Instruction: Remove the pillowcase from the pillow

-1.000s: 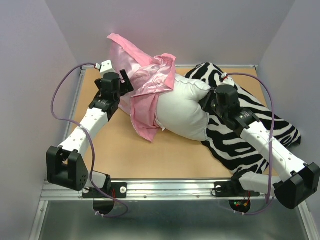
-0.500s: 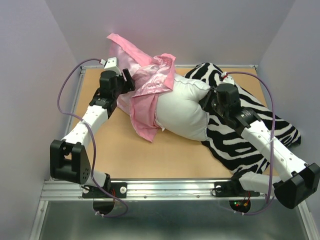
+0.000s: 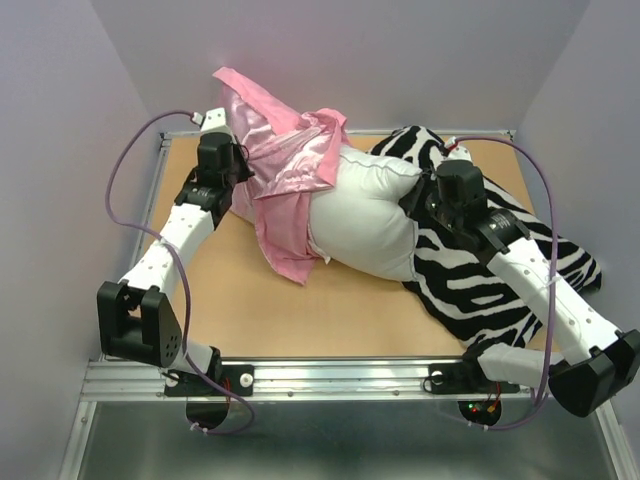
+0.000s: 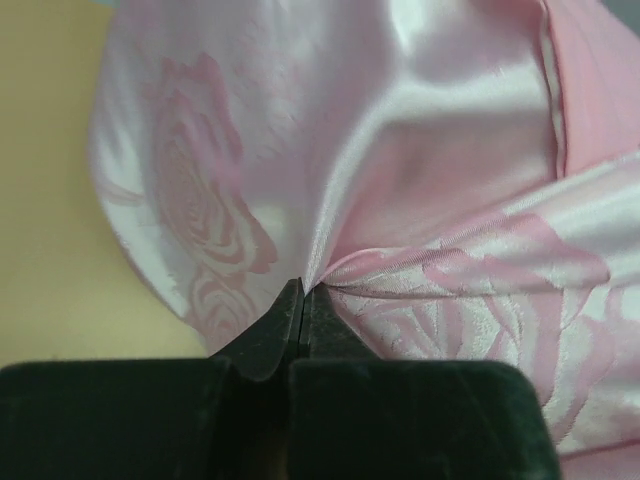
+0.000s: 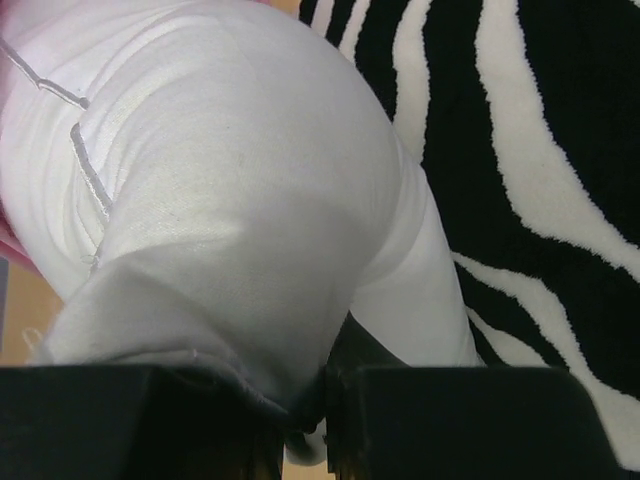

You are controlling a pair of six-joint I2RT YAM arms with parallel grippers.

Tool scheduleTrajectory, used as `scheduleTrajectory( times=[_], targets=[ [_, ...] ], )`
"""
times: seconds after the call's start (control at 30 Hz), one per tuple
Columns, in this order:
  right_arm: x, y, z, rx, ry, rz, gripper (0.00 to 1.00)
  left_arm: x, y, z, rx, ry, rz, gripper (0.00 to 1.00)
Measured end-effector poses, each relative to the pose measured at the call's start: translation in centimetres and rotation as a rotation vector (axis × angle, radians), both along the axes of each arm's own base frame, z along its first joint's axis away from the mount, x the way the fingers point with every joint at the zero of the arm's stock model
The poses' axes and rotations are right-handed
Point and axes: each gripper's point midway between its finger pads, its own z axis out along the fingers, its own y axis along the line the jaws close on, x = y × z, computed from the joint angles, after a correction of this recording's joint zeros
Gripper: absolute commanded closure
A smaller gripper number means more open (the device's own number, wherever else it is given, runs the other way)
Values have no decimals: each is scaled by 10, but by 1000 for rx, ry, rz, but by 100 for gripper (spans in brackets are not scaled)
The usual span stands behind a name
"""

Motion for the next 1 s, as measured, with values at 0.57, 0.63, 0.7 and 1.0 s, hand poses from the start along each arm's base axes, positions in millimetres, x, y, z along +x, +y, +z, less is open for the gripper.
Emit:
scheduleTrajectory(
  times=[0.57, 0.63, 0.7, 1.0],
  targets=[
    [-44, -7, 185, 146, -234, 62, 99, 2, 118, 65, -47, 8, 453, 100],
    [-53, -12, 195, 147, -239, 61, 99, 5, 119, 67, -66, 6, 456, 100],
    [-59, -15, 203, 149, -243, 61, 99, 7, 121, 64, -76, 11, 461, 100],
    [-66, -34, 221, 128, -281, 4, 99, 30, 141, 30, -66, 100, 546, 100]
  ],
)
